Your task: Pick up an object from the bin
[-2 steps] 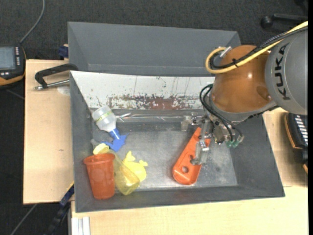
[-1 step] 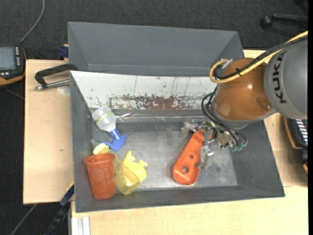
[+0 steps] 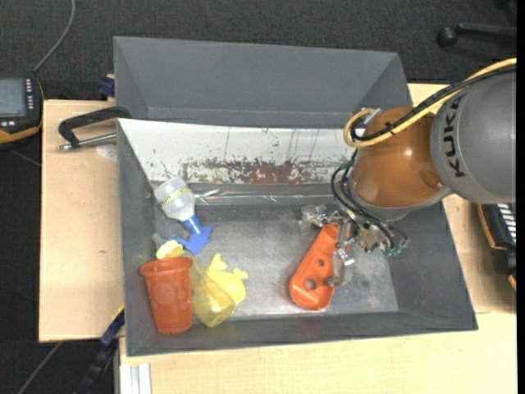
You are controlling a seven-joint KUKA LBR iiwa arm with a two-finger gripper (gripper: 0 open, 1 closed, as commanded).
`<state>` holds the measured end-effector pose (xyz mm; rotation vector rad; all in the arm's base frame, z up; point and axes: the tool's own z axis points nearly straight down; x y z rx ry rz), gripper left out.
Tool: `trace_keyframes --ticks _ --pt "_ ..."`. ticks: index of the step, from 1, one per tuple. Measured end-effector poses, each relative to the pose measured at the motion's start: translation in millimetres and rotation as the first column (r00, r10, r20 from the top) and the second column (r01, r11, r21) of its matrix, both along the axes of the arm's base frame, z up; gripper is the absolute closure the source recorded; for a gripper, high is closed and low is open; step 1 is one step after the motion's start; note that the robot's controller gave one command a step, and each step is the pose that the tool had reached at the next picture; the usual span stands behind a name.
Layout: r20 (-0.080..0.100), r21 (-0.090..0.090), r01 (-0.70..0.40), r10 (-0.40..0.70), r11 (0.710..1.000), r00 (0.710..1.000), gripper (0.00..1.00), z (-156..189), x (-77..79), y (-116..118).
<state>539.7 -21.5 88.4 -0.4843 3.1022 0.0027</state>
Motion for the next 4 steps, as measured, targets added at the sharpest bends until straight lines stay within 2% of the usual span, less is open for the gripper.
trace_keyframes --ticks 1,2,3,4 --pt "0.005 0.000 -0.092 0.092 0.996 0.996 0.00 -5.0 2.5 -0.2" --pt "0.000 0.001 -0.171 0.171 0.985 0.985 1.00 -17.3 -18.2 36.3" --pt "0.000 0.001 -0.171 0.171 0.985 0.985 1.00 -17.3 -18.1 36.2" --pt "0.003 0.003 -0.171 0.171 0.985 0.985 1.00 180.9 -37.3 53.1"
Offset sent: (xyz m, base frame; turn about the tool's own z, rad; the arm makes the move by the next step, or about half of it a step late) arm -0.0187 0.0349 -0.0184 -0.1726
